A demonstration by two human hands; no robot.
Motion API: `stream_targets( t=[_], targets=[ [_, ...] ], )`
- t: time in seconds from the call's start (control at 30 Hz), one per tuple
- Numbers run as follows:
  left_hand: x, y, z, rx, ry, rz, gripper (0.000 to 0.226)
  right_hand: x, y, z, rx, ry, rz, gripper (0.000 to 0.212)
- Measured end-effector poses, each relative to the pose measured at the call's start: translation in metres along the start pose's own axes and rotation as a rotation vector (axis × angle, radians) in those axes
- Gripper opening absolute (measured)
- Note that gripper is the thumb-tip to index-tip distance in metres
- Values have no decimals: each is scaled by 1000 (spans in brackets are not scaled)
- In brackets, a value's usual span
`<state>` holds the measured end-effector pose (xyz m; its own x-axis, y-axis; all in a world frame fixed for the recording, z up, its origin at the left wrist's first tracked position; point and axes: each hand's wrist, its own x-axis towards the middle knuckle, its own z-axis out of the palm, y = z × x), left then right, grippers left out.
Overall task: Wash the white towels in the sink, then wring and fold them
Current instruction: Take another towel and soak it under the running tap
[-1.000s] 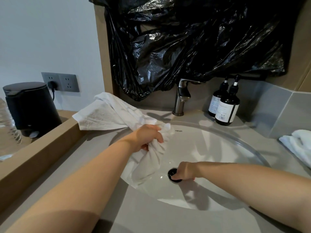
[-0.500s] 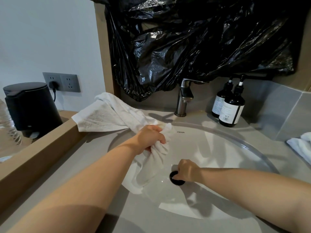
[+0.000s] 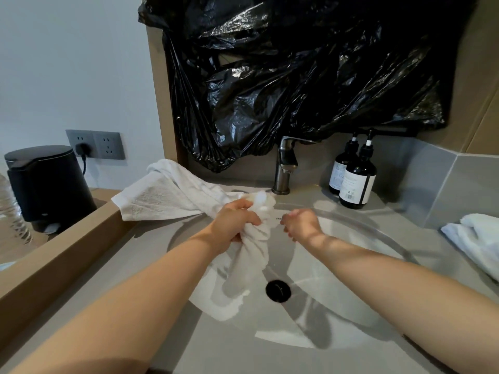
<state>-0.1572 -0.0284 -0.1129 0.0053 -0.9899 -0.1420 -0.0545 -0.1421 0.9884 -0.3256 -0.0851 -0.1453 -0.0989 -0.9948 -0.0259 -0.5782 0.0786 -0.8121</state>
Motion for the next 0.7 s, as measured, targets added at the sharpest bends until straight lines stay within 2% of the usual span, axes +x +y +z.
stream_targets(
  t=[0.07,0.13,0.2,0.3,0.4,0.5,0.53,0.6,0.63,0.67,0.7],
  targets=[
    [-4,3,18,-181,50,-13,35,5,-30,-36,476,83,113,17],
    [-8,7,41,-232,60,-23,24,7,-54,-69,821,4,85,32],
    [-9,9,57,-254,33,-38,25,7,-75,-96,1055,-84,21,43],
    [-5,12,59,-307,-50,-125,12,6,-98,-118,1240,-185,37,54],
    [-2,3,55,-242,-143,-228,15,4,-112,-121,1212,-226,15,56],
    [-3,1,60,-233,-174,-185,32,5,-117,-127,1042,-225,-40,48],
    [-2,1,62,-228,-165,-138,44,6,-116,-127,960,-176,-51,42],
    [1,0,62,-146,-149,-37,58,1,-99,-120,729,51,11,33],
    [1,0,62,-89,-164,16,54,-2,-82,-113,611,151,80,32],
    [1,0,63,-44,-196,57,45,-8,-65,-106,526,156,150,33],
    [0,-1,64,-10,-241,85,36,-13,-49,-98,488,42,221,37]
  ],
)
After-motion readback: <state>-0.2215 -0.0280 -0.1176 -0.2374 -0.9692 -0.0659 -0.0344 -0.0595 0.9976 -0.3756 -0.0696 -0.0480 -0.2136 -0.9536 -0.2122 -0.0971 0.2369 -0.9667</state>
